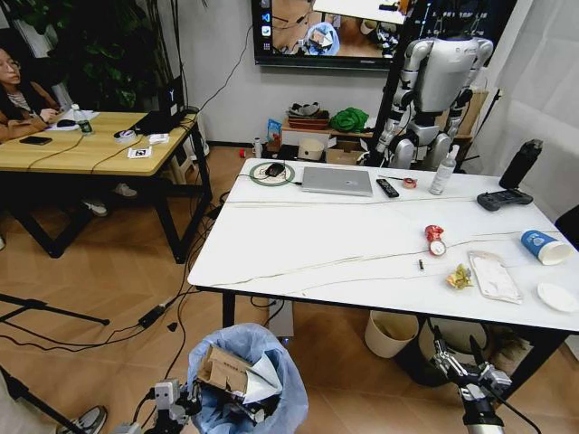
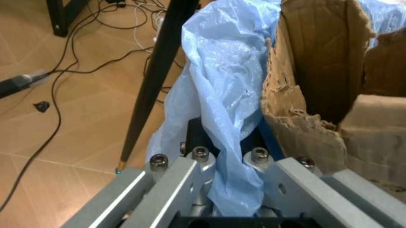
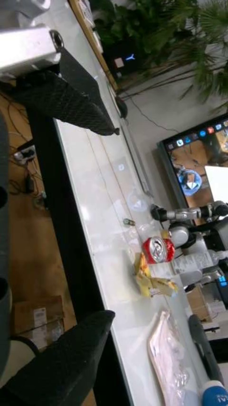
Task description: Pick up the trash bin and place the trash from the table into it.
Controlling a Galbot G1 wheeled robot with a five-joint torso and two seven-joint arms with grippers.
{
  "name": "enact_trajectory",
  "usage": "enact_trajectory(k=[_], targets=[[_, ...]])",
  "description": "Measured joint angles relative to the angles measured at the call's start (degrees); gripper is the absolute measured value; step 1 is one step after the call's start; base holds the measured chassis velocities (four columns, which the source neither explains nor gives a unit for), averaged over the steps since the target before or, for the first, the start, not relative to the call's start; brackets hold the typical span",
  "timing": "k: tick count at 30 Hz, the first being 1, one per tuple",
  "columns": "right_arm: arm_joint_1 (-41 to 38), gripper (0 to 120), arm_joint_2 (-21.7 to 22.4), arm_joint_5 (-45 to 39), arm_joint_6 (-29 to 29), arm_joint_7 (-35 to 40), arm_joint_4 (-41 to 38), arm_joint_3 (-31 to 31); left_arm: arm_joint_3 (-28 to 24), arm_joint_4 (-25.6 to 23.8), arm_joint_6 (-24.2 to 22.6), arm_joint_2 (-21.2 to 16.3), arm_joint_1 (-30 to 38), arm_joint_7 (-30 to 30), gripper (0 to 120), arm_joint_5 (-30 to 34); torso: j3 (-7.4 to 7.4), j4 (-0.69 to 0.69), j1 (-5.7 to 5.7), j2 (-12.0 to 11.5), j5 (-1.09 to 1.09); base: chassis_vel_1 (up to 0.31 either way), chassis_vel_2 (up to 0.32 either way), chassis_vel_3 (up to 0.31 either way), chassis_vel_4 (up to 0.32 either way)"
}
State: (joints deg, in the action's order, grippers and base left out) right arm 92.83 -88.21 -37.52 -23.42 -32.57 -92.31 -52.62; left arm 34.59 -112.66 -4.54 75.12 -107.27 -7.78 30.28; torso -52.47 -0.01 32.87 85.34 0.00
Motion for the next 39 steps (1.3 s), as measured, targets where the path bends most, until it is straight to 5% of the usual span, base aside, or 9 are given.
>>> enact_trajectory(k=[39], targets=[[-0.54, 100, 1.98, 3.95, -3.36, 3.19, -2.01, 0.21, -0.61, 0.08, -0.16, 1.36, -0.04, 0.09, 0, -0.83, 0.00, 0.00, 0.01, 0.00, 0.02, -0.056, -0.053, 0.053, 0.050]])
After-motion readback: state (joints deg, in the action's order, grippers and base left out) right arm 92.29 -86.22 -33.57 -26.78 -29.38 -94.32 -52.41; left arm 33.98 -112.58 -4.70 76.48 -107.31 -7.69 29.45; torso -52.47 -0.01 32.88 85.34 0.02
